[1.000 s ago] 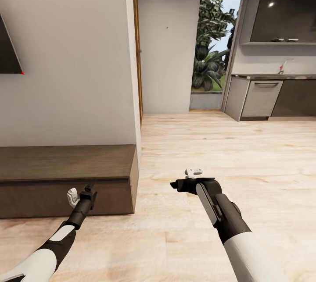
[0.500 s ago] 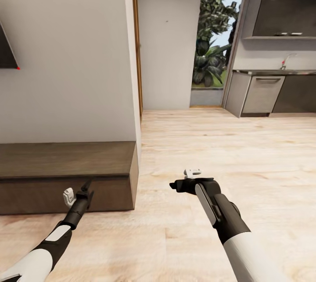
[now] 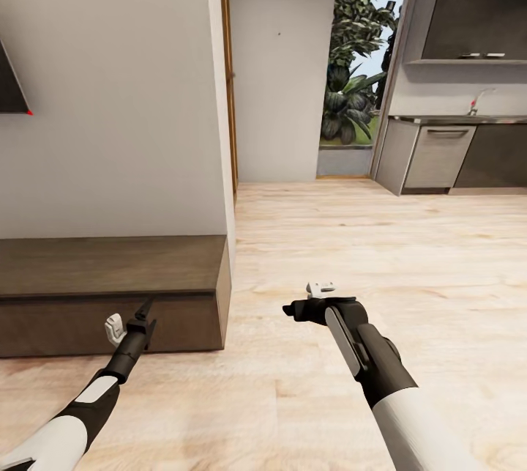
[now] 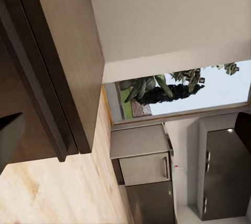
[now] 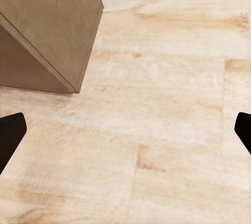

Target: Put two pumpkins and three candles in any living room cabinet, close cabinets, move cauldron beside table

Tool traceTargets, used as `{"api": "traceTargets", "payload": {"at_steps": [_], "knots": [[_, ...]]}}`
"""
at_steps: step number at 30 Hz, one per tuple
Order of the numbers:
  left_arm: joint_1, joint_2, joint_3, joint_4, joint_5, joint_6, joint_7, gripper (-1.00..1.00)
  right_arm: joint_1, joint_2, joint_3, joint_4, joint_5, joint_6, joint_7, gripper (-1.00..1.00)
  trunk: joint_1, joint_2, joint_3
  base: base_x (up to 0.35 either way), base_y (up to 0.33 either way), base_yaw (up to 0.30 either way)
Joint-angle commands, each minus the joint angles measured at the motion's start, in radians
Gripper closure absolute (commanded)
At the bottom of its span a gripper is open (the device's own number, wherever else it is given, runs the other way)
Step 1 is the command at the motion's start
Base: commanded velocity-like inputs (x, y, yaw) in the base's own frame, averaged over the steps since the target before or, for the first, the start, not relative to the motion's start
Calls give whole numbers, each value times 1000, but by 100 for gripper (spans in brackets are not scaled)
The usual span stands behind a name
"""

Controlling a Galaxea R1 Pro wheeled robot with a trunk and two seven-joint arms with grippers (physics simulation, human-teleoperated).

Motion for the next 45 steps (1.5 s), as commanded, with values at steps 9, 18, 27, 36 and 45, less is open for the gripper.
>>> {"api": "traceTargets", "payload": {"at_steps": [9, 18, 27, 36, 45], "knots": [[-1, 0, -1, 2, 10, 10, 2, -100, -1, 0, 0, -1, 0, 4, 2, -100, 0, 0, -1, 38, 0, 0], [-1, 0, 0, 2, 12, 10, 4, -100, -1, 0, 0, -1, 0, 4, 2, -100, 0, 0, -1, 93, 0, 0], [-1, 3, 1, 2, 13, 9, 1, -100, 0, 0, 0, -1, 0, 4, 2, -100, 1, -1, -13, 2, 0, 0], [-1, 3, 1, 2, 13, 10, 0, -100, 1, 0, 0, -1, -1, 4, 2, -100, 4, -3, -40, 0, 0, 0], [-1, 12, 1, 2, 16, 12, -4, -100, 1, 0, 1, -1, -1, 4, 2, -100, 4, -3, -40, 38, 0, 0]]}}
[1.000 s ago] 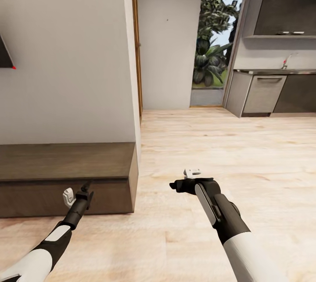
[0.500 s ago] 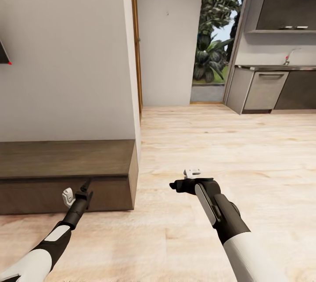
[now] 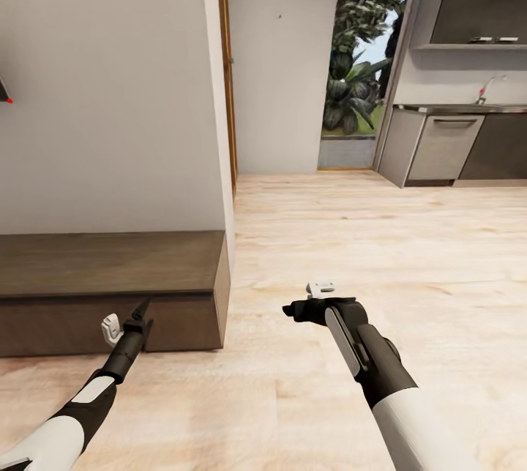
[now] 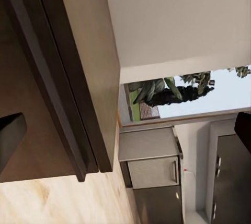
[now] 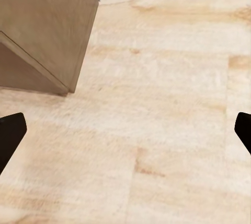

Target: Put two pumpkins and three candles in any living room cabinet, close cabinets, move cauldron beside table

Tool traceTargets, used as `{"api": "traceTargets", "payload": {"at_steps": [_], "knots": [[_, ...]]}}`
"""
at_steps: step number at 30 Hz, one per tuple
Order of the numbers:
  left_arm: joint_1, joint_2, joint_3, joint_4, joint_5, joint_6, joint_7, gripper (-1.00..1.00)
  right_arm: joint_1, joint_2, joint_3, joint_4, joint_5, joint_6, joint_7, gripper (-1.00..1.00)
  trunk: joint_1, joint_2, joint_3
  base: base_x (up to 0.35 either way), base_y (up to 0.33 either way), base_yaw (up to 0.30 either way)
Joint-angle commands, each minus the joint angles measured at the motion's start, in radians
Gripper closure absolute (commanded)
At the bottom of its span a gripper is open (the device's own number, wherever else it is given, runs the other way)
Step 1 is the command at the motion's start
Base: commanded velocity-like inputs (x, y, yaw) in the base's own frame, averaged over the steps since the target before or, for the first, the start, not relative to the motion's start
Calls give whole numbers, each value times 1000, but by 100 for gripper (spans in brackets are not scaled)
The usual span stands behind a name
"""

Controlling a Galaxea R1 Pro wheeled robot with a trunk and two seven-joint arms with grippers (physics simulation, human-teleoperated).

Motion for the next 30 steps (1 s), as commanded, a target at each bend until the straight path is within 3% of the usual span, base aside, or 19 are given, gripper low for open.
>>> {"api": "traceTargets", "payload": {"at_steps": [1, 11, 22, 30], "knots": [[-1, 0, -1, 1, 10, 11, -4, -100, 0, 0, 0, -1, 0, 4, 2, -100, 0, 0, -1, 164, 0, 0], [-1, 2, -1, 1, 11, 11, -4, -100, 0, 0, 0, -1, 0, 4, 2, -100, 0, 0, -1, 246, 0, 0], [-1, 4, -1, 1, 9, 42, 0, -100, 0, 0, 0, -1, 0, 4, 2, -100, 0, 0, -1, 25, 0, 0], [-1, 4, -1, 1, 9, 40, 3, -100, 0, 0, 0, -1, 0, 4, 2, -100, 4, -2, -32, 0, 0, 0]]}}
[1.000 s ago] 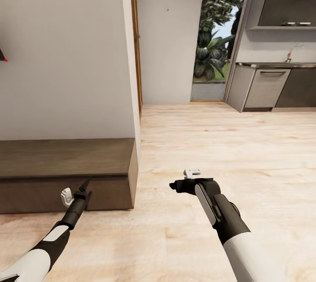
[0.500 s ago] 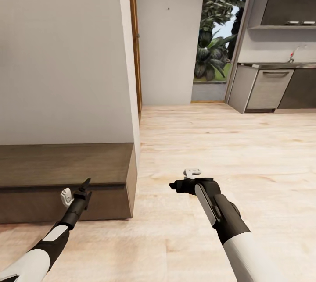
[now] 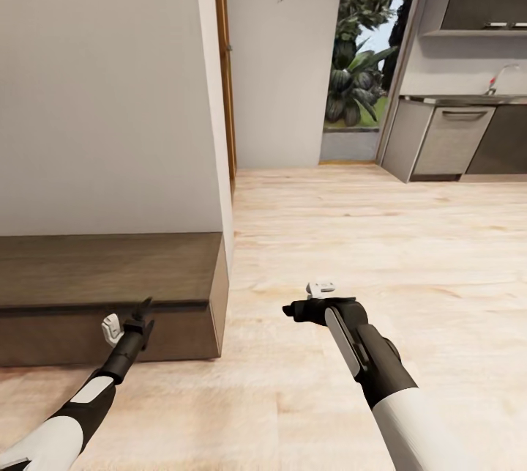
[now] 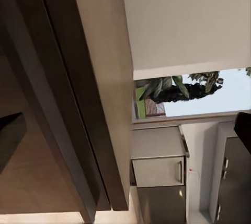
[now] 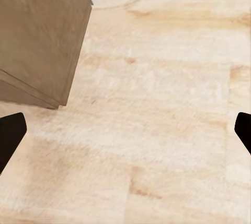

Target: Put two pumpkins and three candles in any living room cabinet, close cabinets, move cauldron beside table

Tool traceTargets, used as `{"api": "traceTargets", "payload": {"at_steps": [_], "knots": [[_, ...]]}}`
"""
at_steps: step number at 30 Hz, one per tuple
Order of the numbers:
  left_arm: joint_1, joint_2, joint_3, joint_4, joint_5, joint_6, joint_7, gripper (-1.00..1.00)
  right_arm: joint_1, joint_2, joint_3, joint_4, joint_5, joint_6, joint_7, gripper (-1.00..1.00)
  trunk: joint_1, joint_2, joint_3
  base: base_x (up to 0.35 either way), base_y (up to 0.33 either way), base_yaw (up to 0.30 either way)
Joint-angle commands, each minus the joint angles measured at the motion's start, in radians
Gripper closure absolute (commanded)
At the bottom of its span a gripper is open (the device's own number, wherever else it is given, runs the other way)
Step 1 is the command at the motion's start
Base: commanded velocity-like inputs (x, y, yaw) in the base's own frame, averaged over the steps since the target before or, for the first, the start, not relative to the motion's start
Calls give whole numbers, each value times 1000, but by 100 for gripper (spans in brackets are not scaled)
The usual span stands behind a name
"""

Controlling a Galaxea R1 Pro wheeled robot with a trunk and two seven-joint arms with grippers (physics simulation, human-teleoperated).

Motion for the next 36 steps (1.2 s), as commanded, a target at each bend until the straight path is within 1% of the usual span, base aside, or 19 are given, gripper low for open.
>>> {"api": "traceTargets", "payload": {"at_steps": [1, 9, 14, 16, 21, 22, 24, 25, 28, 36], "knots": [[-1, 0, -1, 1, 10, 10, -3, -100, -1, 0, 0, -1, 0, 4, 2, -100, 0, -1, -5, 0, 0, 0], [-1, 0, -1, 1, 10, 10, -3, -100, -1, 0, 0, -1, 0, 4, 2, -100, 4, -3, -36, 0, 0, 0], [-1, 1, -1, 1, 10, 10, -5, -100, -1, 0, 0, -1, -1, 4, 2, -100, 4, -3, -36, 0, 0, 0], [-1, 7, -1, 0, 10, 10, -6, -100, -1, 0, 0, -1, -1, 4, 2, -100, 4, -3, -36, 0, 0, 0], [-1, 12, -1, -1, 11, 10, -11, -100, -1, 0, 0, -1, -1, 4, 2, -100, 6, -4, -55, 0, 0, 0], [-1, 14, -1, -1, 11, 11, -34, -100, -1, 0, 0, -1, -1, 4, 2, -100, 6, -4, -55, 0, 0, 0], [0, 16, -1, 0, 11, 12, -50, -100, -1, 0, 0, -1, -1, 4, 2, -100, 6, -4, -55, 0, 0, 0], [0, 20, -1, 0, 11, 13, -65, -100, -1, 0, 0, -1, -1, 4, 2, -100, 6, -4, -55, 0, 0, 0], [3, 31, -1, 0, 11, 14, -83, -100, -1, 0, 0, -1, -1, 4, 2, -100, 6, -4, -55, 0, 0, 0], [6, 40, 0, 1, 12, 15, -92, -100, -1, 0, 0, -1, 0, 4, 2, -100, 6, -4, -55, 0, 0, 0]]}}
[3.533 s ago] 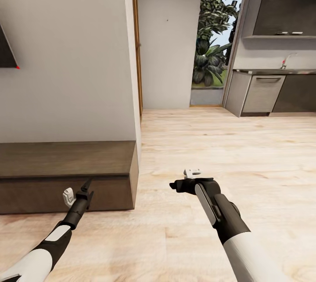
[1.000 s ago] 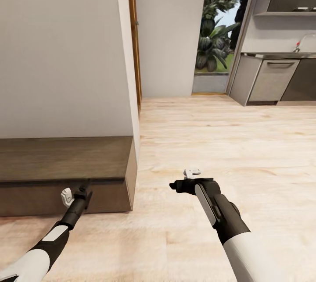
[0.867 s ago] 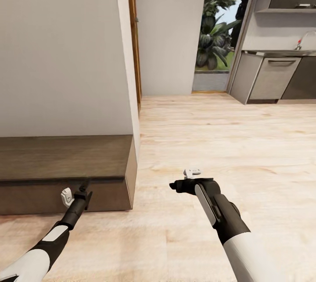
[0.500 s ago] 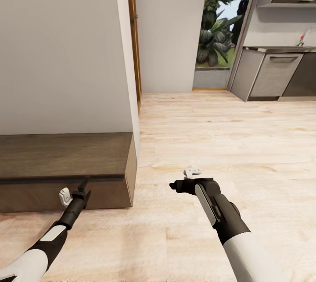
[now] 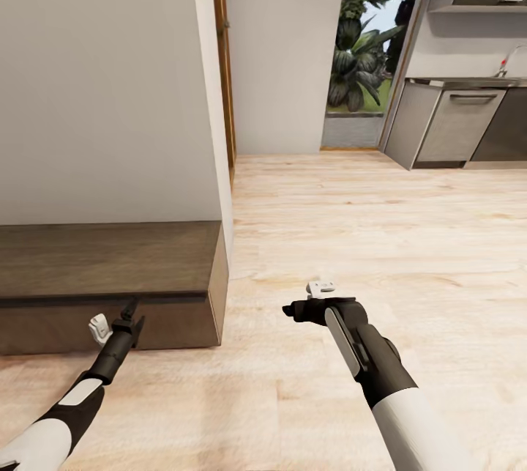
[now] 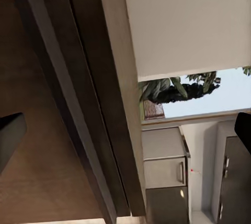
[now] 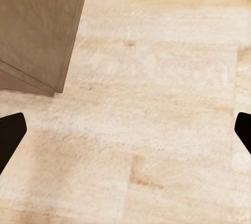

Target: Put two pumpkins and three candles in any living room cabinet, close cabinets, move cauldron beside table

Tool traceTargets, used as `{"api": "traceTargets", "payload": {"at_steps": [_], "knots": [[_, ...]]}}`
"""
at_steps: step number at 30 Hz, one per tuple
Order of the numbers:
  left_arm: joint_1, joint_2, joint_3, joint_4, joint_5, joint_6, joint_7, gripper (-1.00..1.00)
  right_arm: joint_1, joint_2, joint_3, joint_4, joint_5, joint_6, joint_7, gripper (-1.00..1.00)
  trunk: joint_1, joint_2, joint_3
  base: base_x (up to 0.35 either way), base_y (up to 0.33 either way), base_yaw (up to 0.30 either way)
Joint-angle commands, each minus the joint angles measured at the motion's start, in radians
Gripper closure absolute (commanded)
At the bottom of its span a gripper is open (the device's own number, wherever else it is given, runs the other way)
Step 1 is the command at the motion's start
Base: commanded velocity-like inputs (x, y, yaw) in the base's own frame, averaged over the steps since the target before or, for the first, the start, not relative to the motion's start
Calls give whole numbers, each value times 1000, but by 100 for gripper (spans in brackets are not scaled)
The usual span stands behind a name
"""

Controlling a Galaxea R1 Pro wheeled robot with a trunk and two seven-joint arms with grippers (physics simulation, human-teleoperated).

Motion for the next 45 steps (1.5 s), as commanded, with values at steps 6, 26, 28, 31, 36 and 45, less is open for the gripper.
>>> {"api": "traceTargets", "payload": {"at_steps": [6, 26, 28, 31, 36, 45], "knots": [[0, 1, -2, 1, 9, 11, -1, -100, 0, 0, 1, -1, 0, 4, 2, -100, 2, -2, -24, 0, 0, 0], [1, 2, -1, 1, 6, 7, 8, -100, 0, 6, 7, 0, 0, 4, 2, -100, 3, -2, -28, 0, 0, 0], [1, 1, -1, 1, 6, 6, 10, -100, 0, 8, 7, 0, 0, 4, 2, -100, 3, -2, -28, 0, 0, 0], [1, 1, -1, 1, 6, 6, 11, -100, 0, 9, 7, 1, 0, 4, 2, -100, 3, -2, -28, 0, 0, 0], [1, 1, -1, 8, 7, 6, 12, -100, 0, 9, 7, 1, 0, 4, 2, -100, 3, -2, -28, 0, 0, 0], [1, 2, 45, 26, 9, 6, 10, -100, 0, 9, 7, 3, 2, 4, 3, -100, 3, -2, -28, 60, -11, 0]]}}
